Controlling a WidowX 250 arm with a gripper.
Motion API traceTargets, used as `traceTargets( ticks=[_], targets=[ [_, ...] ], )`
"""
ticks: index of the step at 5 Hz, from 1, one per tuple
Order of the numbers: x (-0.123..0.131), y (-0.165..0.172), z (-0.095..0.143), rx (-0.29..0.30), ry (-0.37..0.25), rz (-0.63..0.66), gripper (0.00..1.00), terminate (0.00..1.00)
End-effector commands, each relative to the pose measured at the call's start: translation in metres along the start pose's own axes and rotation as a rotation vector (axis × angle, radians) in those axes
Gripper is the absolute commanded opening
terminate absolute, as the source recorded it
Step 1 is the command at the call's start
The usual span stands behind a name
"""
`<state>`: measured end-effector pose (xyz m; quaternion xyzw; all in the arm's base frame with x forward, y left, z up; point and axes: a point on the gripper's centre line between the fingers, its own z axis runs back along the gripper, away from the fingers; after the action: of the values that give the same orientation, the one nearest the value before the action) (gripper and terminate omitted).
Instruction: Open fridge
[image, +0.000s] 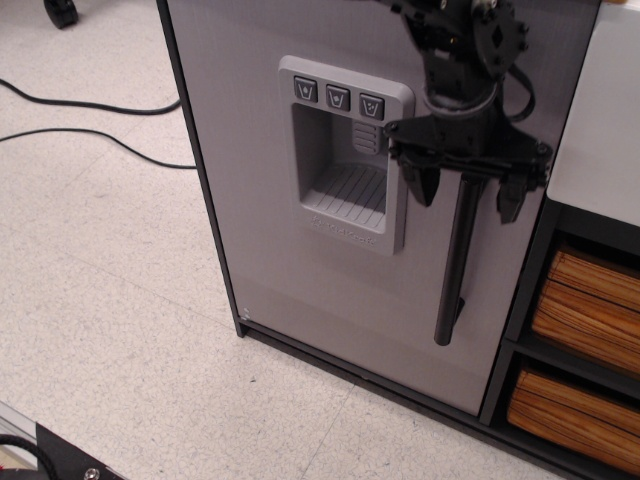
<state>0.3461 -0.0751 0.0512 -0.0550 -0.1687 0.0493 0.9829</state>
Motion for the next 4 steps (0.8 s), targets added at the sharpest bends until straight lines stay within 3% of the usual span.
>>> traceTargets(
  ticks=[1,2,3,4],
  targets=[
    [0.0329,-0.0071,0.0007,-0.002,-0.066,-0.041,1.0,0.0],
    [0.0323,-0.0047,-0.0034,-0.015,-0.052,-0.081,0.0,0.0],
    [0.0316,-0.0026,-0.0019,-0.005,-0.084,-0.076,0.0,0.0],
    [0.0285,0.0015,-0.0003,-0.011,-0.066,-0.086,0.0,0.0]
  ],
)
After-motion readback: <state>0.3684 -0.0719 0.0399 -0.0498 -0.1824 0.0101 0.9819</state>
